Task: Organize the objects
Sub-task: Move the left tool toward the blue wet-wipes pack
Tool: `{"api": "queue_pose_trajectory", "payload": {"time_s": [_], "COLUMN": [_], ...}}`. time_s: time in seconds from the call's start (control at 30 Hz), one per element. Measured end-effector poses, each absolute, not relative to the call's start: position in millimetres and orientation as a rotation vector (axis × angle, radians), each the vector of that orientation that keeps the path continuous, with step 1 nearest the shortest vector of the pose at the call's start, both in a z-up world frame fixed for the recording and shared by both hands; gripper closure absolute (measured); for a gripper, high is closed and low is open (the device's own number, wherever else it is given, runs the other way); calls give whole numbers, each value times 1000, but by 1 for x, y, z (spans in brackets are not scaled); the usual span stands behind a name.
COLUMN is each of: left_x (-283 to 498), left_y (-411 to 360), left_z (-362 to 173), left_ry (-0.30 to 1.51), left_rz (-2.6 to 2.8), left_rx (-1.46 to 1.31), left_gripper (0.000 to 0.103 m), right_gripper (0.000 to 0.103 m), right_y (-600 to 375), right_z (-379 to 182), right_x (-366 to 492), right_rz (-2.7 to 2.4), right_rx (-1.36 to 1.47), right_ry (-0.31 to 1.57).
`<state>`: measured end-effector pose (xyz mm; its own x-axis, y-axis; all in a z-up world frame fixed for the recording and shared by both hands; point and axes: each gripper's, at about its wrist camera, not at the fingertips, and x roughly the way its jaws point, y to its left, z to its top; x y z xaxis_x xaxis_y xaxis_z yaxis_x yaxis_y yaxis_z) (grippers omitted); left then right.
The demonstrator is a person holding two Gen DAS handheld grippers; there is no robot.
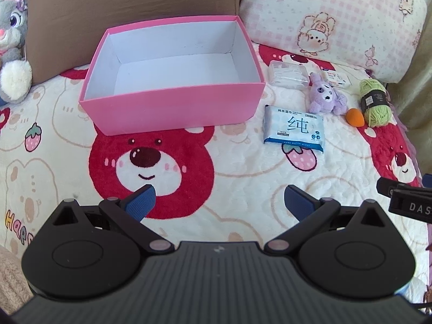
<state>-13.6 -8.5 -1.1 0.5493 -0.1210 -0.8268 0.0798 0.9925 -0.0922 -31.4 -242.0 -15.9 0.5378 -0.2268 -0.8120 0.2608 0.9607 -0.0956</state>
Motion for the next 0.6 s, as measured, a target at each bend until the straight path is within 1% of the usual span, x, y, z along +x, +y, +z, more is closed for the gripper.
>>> {"api": "queue_pose_trajectory", "payload": {"time_s": [0.17, 0.33, 0.6], "left_x": [-18, -17, -16], "left_y": [-12, -16, -17], "left_z": [9, 11, 38], "left_ry": [962, 993, 987], "left_rz": [-141, -141, -197], "left_rx": [-22, 10, 118], "left_gripper": [0, 2, 2], "right_gripper": [4, 4, 5], "right_y": [-240, -238, -241], "right_z": [-16, -11, 26], "right_x": [-33, -34, -43], "right_rz": [-277, -257, -98], "right_rx": [38, 27, -32], "right_ry": [965, 968, 917]}}
